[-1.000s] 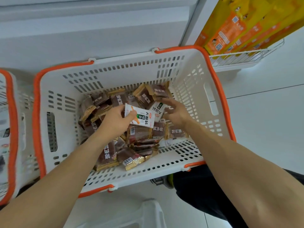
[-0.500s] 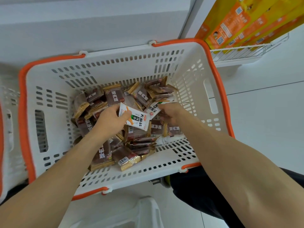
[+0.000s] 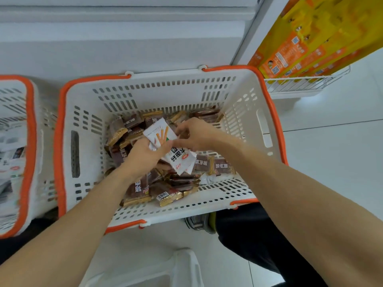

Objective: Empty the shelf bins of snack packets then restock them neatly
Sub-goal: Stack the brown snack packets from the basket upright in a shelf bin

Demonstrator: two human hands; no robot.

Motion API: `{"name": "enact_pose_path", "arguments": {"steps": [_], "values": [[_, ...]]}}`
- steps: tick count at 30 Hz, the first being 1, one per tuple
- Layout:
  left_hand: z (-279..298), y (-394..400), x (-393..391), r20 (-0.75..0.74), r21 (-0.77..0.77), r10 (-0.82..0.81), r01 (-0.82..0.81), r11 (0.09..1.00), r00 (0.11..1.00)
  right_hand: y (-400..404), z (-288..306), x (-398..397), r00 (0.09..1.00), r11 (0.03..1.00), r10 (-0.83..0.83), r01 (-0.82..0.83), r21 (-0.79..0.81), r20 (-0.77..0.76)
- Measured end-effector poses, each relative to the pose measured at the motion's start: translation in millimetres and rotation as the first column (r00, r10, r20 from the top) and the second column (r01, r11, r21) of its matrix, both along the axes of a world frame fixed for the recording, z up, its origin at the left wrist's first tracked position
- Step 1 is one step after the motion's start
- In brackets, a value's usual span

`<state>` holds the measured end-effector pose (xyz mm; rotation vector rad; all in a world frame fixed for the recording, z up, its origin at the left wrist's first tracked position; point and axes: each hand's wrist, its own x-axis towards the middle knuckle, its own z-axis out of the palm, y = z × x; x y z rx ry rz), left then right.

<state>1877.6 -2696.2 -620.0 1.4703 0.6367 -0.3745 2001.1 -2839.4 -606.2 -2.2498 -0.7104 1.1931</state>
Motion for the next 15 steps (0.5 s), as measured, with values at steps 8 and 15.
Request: {"name": "enact_pose_path", "arguments": {"steps": [8, 15], "values": [[-16.9, 3.6, -5.3, -0.118, 0.169, -0.195, 0.213, 0.962, 0.974, -70.2, -55.3, 3.9, 0.988, 0.914, 0.128, -0.085, -0.397, 0.082], [-29.8, 2.9, -8.0, -0.147, 0.157, -0.181, 0.204, 0.966, 0.972, -64.9, -101.5, -14.3, 0.986, 0.888, 0.145, -0.093, -0.451, 0.084]]}}
